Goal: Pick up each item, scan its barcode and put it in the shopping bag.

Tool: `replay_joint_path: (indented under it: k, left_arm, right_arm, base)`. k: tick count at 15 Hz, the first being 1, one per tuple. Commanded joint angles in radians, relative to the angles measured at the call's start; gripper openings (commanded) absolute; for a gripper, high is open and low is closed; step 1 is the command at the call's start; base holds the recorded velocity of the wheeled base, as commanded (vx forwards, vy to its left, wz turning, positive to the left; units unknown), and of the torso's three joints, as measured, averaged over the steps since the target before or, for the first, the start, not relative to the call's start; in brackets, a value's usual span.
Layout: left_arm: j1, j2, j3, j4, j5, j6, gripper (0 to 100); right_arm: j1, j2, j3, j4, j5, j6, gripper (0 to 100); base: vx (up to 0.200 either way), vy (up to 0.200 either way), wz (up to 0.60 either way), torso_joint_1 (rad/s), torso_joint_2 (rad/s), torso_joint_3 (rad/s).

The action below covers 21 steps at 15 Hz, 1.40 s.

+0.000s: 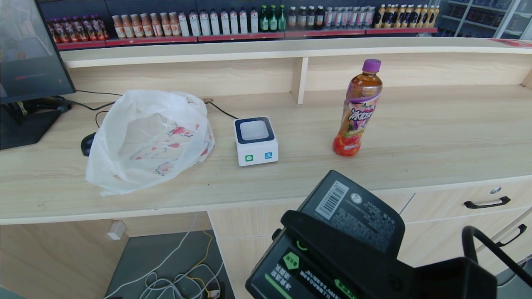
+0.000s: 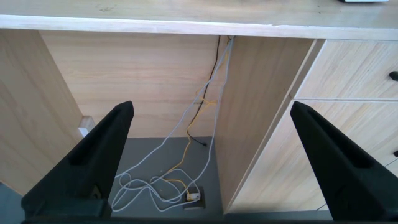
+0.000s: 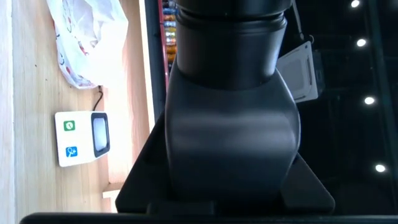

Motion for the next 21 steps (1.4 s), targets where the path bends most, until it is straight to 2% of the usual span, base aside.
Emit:
replay_joint_path:
  k: [1,6,8,12,17,21]
  left_arm:
    - [0.0,0.001,0.0,0.0,0.0,0.0,100]
    - [0.0,0.001,0.0,0.0,0.0,0.0,100]
    - [0.0,0.001,0.0,0.0,0.0,0.0,100]
    - [0.0,0.001,0.0,0.0,0.0,0.0,100]
    - [0.0,0.001,0.0,0.0,0.0,0.0,100]
    - [0.0,0.001,0.0,0.0,0.0,0.0,100]
  right_arm:
    - [0.0,0.0,0.0,-0.001,0.0,-0.001,0]
    - [-0.001,0.0,0.002,-0.001,0.0,0.008,0]
    - [0.0,0.002,0.006,-0.001,0.0,0.05,0]
    - [-0.001,-0.009,0.066,-0.001,0.0,0.398,0]
    - [-0.014,0.0,0.089,-0.001,0.0,0.639,0]
    - [-0.021,0.063,0.101,-0.001,0.002,1.084,0]
  base:
    - [0.0,0.0,0.0,0.0,0.0,0.0]
    - [0.0,0.0,0.0,0.0,0.0,0.0]
    - [0.0,0.0,0.0,0.0,0.0,0.0]
    - [0.0,0.0,0.0,0.0,0.0,0.0]
    - [0.0,0.0,0.0,0.0,0.0,0.0]
    - [0.0,0.0,0.0,0.0,0.0,0.0]
